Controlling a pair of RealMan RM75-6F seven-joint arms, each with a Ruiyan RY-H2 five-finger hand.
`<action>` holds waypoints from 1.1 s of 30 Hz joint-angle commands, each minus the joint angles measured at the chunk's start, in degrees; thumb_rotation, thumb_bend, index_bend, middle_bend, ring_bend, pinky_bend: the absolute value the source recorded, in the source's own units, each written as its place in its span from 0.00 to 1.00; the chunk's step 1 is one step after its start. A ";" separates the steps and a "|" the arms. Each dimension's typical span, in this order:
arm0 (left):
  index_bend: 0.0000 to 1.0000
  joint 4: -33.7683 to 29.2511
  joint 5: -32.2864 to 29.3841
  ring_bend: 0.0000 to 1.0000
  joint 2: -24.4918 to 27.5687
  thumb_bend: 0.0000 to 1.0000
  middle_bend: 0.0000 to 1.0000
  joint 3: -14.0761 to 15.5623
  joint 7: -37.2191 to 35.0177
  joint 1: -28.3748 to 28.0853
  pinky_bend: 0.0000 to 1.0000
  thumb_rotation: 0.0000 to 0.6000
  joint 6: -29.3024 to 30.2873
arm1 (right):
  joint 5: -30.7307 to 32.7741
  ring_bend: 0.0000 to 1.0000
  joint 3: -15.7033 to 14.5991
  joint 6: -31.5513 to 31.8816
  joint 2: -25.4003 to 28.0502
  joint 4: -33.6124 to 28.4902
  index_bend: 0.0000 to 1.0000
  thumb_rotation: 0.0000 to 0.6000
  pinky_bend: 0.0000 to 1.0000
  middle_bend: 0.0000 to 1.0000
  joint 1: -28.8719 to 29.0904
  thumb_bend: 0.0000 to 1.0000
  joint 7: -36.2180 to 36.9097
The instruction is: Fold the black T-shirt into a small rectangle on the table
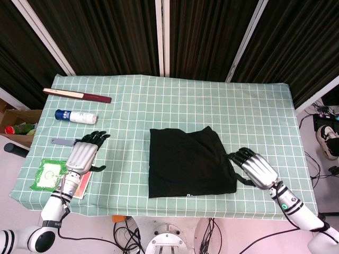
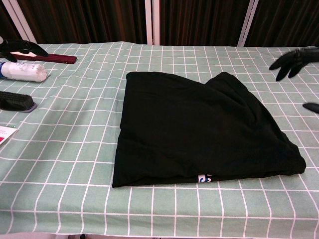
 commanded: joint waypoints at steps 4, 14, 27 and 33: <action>0.15 1.15 3.04 0.08 0.55 0.09 0.10 0.47 -1.59 2.29 0.18 1.00 1.60 | 16.60 0.27 11.19 -16.46 -2.59 -0.70 0.26 1.00 0.28 0.31 9.86 0.40 -6.61; 0.16 2.91 6.39 0.08 0.71 0.09 0.10 1.30 -3.22 4.91 0.18 1.00 2.07 | 31.21 0.17 15.35 -32.98 -16.20 14.12 0.28 1.00 0.23 0.24 22.01 0.46 -21.23; 0.16 4.73 6.69 0.08 1.06 0.09 0.10 0.57 -5.66 6.57 0.18 1.00 0.22 | 40.50 0.13 14.58 -37.33 -21.10 18.06 0.38 1.00 0.20 0.22 25.67 0.50 -27.93; 0.16 4.73 7.08 0.08 1.18 0.09 0.10 0.05 -5.89 6.71 0.18 1.00 -0.69 | 41.78 0.13 13.37 -36.70 -19.51 16.46 0.48 1.00 0.20 0.23 24.71 0.52 -28.13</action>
